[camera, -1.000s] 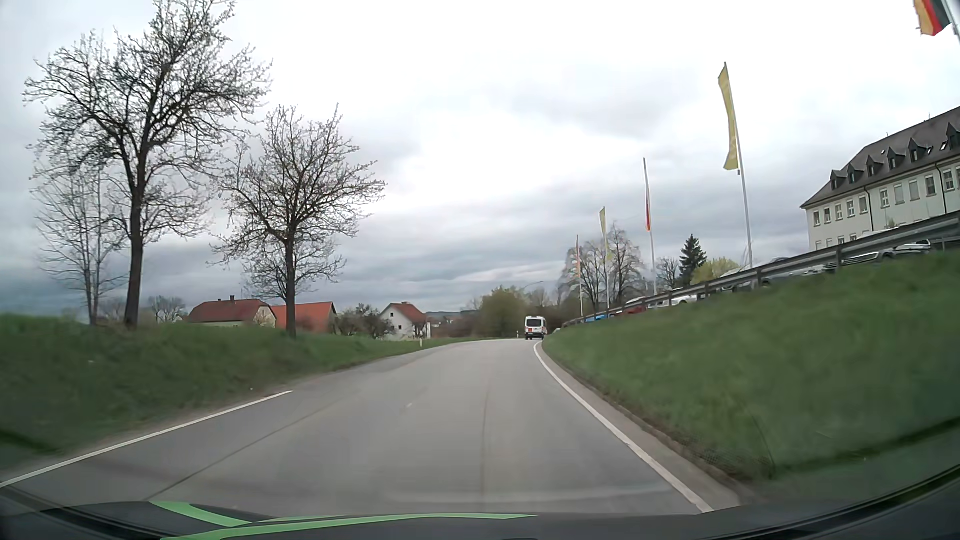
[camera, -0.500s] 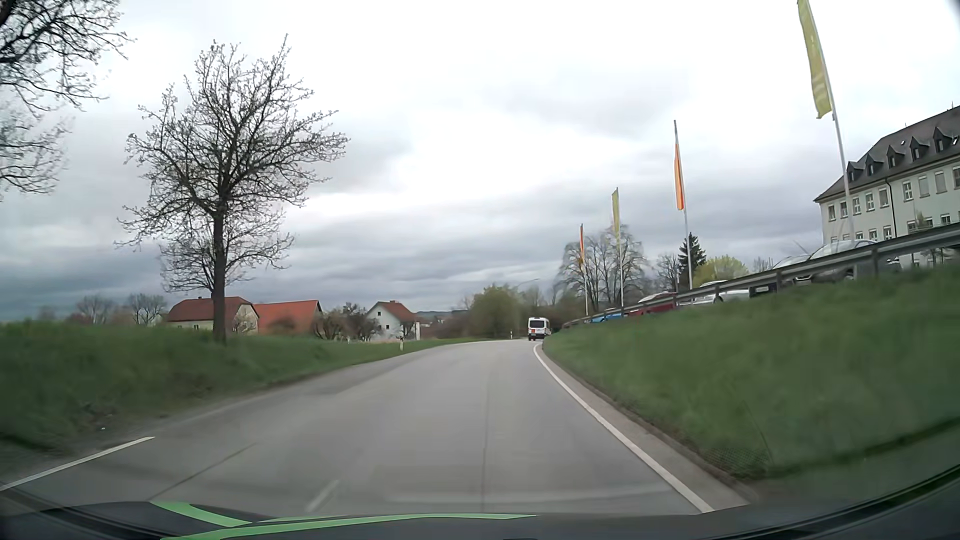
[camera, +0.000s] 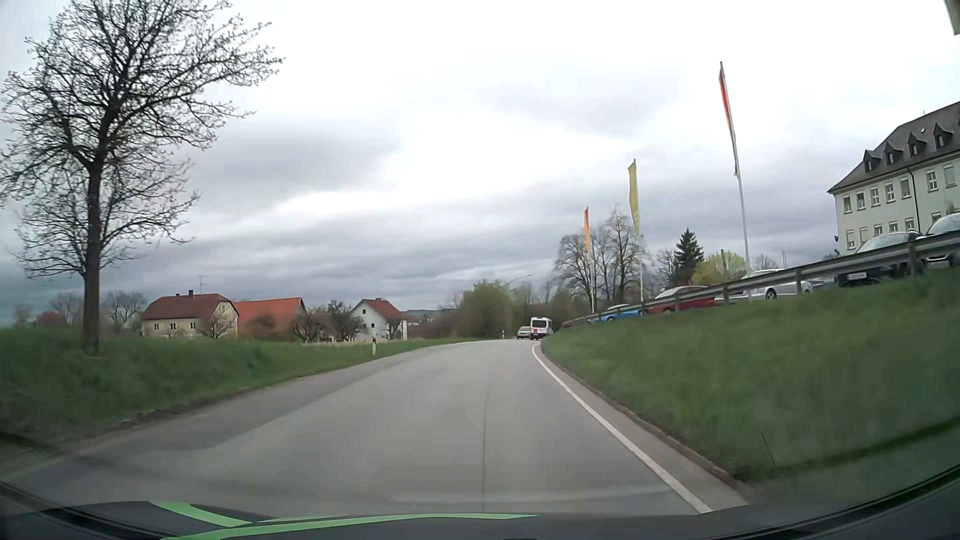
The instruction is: Follow the waypoints while adhering to traffic rules and regulations
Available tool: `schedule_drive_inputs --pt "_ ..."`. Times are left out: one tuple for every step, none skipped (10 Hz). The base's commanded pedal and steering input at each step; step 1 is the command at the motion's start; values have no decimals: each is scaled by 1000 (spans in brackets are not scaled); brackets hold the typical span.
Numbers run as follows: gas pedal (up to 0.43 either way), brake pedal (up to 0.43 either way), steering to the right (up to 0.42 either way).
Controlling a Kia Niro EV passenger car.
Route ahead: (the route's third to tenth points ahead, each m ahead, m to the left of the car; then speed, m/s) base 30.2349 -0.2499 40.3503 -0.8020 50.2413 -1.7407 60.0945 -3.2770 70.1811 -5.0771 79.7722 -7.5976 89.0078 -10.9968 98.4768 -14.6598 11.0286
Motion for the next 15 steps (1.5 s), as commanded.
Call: schedule_drive_inputs --pt "39 0 11" --pt "39 0 12" --pt "39 0 12" --pt "39 0 12" --pt "39 0 12" --pt "39 0 12" --pt "39 0 12" --pt "39 0 12" --pt "39 0 12" --pt "39 0 11" --pt "39 0 12" --pt "39 0 11" --pt "39 0 11" --pt "47 0 11" --pt "59 0 11"
